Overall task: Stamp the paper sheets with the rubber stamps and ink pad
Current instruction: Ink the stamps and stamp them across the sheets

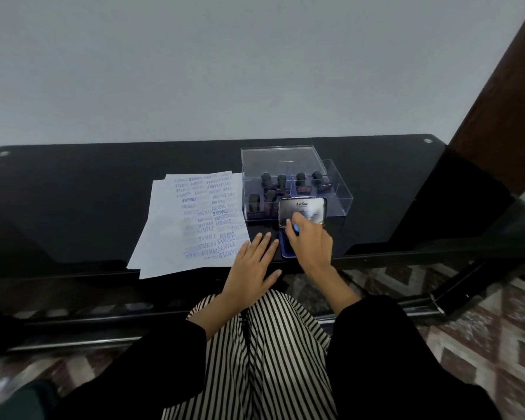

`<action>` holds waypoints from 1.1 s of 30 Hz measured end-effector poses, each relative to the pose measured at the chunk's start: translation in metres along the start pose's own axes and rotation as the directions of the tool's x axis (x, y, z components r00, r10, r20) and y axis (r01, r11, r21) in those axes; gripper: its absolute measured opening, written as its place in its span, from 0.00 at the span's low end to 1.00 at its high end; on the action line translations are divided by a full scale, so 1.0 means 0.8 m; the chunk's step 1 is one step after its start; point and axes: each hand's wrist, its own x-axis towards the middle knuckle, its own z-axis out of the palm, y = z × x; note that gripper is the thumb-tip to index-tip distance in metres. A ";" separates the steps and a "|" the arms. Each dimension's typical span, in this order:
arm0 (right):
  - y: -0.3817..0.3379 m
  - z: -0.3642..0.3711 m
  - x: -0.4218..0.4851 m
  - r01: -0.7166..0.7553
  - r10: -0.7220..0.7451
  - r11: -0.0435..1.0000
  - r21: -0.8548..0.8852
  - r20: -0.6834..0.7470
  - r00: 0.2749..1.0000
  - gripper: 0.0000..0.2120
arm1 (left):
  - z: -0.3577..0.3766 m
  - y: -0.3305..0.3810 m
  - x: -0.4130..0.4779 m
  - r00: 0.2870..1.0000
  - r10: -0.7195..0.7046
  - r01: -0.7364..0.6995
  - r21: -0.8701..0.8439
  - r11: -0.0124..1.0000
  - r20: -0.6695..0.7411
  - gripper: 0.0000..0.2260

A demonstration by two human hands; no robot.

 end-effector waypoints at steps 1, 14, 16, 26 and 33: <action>0.000 0.002 -0.001 0.005 -0.005 1.000 0.009 -0.027 1.000 0.12 | 0.001 0.000 0.000 1.000 0.000 0.000 0.009 1.000 -0.025 0.30; 0.010 0.030 0.006 0.135 -0.144 0.990 -0.049 -0.379 0.914 0.17 | 0.016 -0.001 0.002 0.992 -0.012 0.024 0.087 0.996 -0.128 0.28; 0.013 0.035 0.007 0.127 -0.145 0.989 -0.071 -0.407 0.902 0.16 | 0.017 -0.001 0.002 0.991 -0.014 0.027 0.090 0.996 -0.136 0.28; 0.011 0.037 0.025 0.113 -0.155 0.984 -0.136 -0.350 0.924 0.14 | 0.020 -0.002 0.003 0.984 -0.008 0.028 0.114 0.993 -0.176 0.29; 0.015 0.042 0.035 0.140 -0.173 0.983 -0.120 -0.347 0.922 0.14 | 0.021 -0.002 0.003 0.977 -0.006 0.031 0.114 0.993 -0.212 0.28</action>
